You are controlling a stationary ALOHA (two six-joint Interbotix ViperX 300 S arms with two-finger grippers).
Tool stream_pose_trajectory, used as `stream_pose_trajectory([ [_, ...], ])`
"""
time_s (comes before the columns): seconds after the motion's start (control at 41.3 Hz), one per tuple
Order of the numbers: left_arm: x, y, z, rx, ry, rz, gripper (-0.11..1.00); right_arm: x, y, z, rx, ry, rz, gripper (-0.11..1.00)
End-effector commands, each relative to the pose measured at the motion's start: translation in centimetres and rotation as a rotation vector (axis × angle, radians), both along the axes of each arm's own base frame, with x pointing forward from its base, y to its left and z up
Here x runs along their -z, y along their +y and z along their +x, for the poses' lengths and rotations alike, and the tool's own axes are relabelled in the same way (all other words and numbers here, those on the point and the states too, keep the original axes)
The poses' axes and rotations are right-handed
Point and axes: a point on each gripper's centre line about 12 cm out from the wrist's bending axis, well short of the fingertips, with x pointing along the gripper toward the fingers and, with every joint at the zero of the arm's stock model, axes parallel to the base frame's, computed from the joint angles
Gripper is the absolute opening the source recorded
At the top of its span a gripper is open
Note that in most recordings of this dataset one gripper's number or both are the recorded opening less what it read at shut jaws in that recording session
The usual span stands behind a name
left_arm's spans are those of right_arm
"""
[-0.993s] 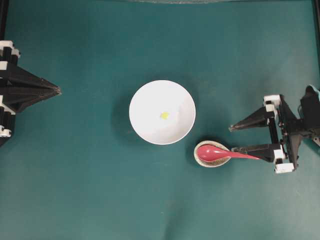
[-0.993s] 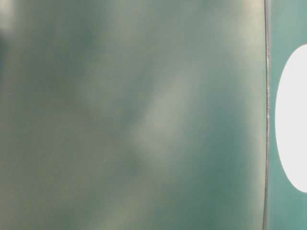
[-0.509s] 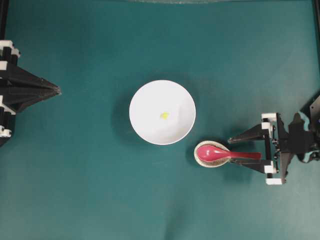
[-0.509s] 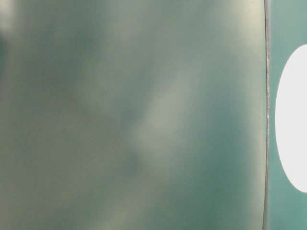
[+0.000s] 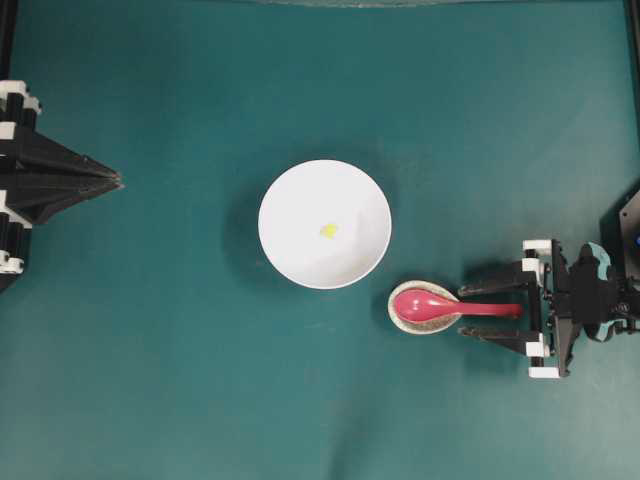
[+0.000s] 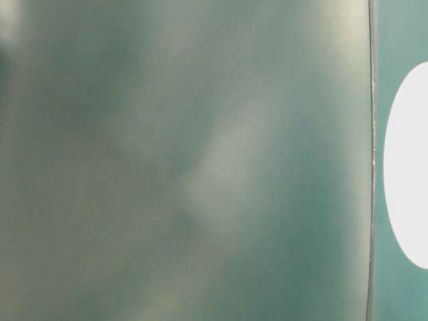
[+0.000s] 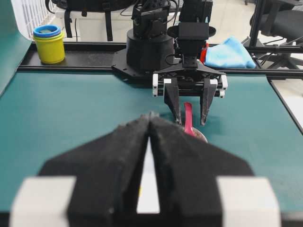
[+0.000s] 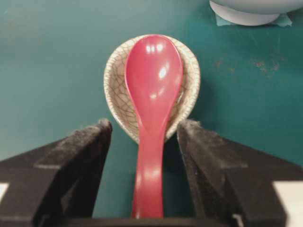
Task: Scoop the yellow hexagonal prism block from the bowl with a spoon using the right arm.
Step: 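Move the right gripper left toward the red spoon handle, then lower the right gripper around the red spoon handle and close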
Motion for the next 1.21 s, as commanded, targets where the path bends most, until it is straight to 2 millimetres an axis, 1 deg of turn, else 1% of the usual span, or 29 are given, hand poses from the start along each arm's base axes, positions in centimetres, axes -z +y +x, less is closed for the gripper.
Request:
stream_pose_trajectory([
  [0.0, -1.14, -0.04, 0.16, 0.002, -0.034, 0.0, 0.09, -0.35, 0.09, 0.05, 0.005, -0.017, 0.01, 0.62],
  [0.63, -0.94, -0.01, 0.19, 0.0, -0.021, 0.006, 0.09, 0.16, 0.0, -0.02, 0.025, 0.027, 0.02, 0.61],
  [0.848, -0.89, -0.04, 0.22, 0.002, -0.018, 0.009, 0.09, 0.25, 0.04, -0.11, 0.022, 0.035, 0.019, 0.57],
  [1.187, -0.77, -0.04, 0.27, 0.002, -0.014, 0.009, 0.09, 0.24, 0.03, -0.25, 0.018, 0.034, 0.016, 0.56],
])
